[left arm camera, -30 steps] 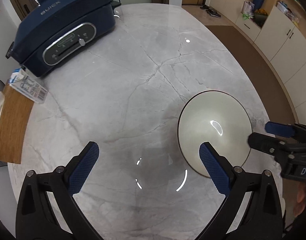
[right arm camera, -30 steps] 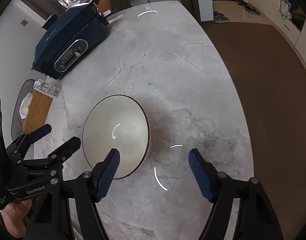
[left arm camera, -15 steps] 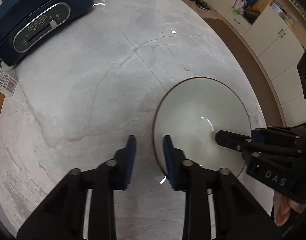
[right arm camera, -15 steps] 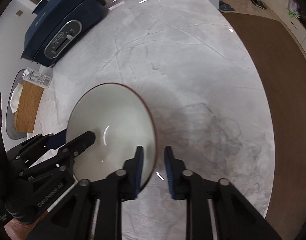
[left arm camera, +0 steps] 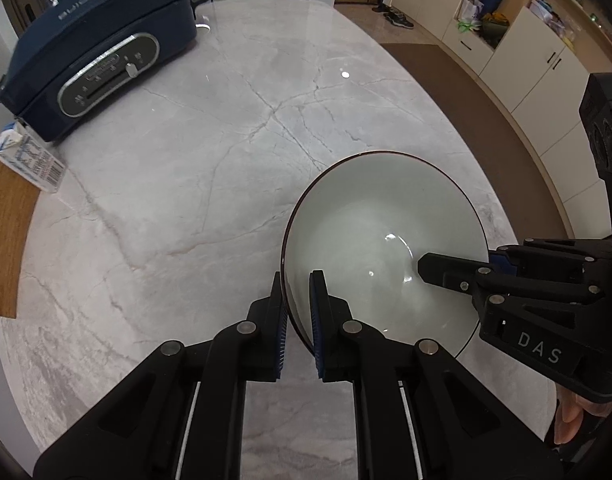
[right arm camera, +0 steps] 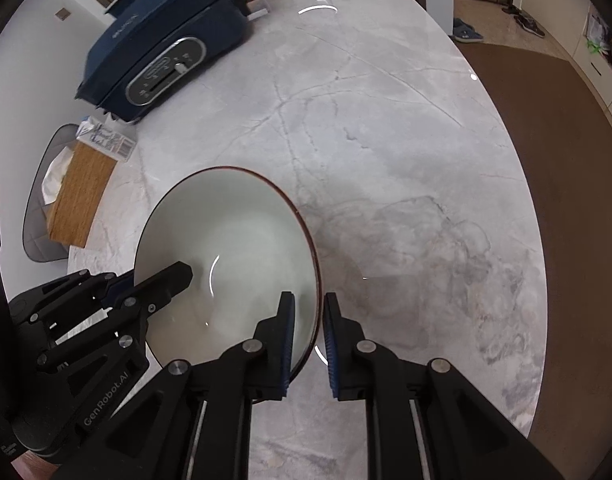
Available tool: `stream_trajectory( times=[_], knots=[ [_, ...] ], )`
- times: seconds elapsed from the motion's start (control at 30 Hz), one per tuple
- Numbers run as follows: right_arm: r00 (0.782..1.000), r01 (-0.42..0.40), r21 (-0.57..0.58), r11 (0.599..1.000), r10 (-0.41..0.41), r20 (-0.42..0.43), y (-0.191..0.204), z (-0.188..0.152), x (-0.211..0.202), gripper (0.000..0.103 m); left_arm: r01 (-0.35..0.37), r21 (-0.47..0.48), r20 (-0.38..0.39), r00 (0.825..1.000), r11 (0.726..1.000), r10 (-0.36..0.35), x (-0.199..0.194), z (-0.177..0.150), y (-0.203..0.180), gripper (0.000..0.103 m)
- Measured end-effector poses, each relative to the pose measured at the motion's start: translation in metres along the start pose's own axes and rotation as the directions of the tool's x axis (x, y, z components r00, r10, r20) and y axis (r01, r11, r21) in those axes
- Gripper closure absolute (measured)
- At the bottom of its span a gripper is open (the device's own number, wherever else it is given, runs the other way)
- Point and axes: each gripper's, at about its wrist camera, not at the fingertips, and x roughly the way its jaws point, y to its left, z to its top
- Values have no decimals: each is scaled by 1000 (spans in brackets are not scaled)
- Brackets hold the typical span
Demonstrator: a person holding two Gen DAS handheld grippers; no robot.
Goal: Organize plates and bowls
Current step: 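Carry the patterned bowl and lower it into the nested white bowls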
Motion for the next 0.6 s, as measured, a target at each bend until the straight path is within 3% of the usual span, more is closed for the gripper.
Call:
stream_trajectory(
  times=[0.3,0.6],
  knots=[
    [998,-34,-79,996,38,55,52,-42,-52,87,-32,0,92,995,999,32,-94,-53,12,94],
    [994,-68,-203,977,84,73,130,-112,-86,85,-35,-80,137,990,996,45,-177,-152,51,94]
  ],
)
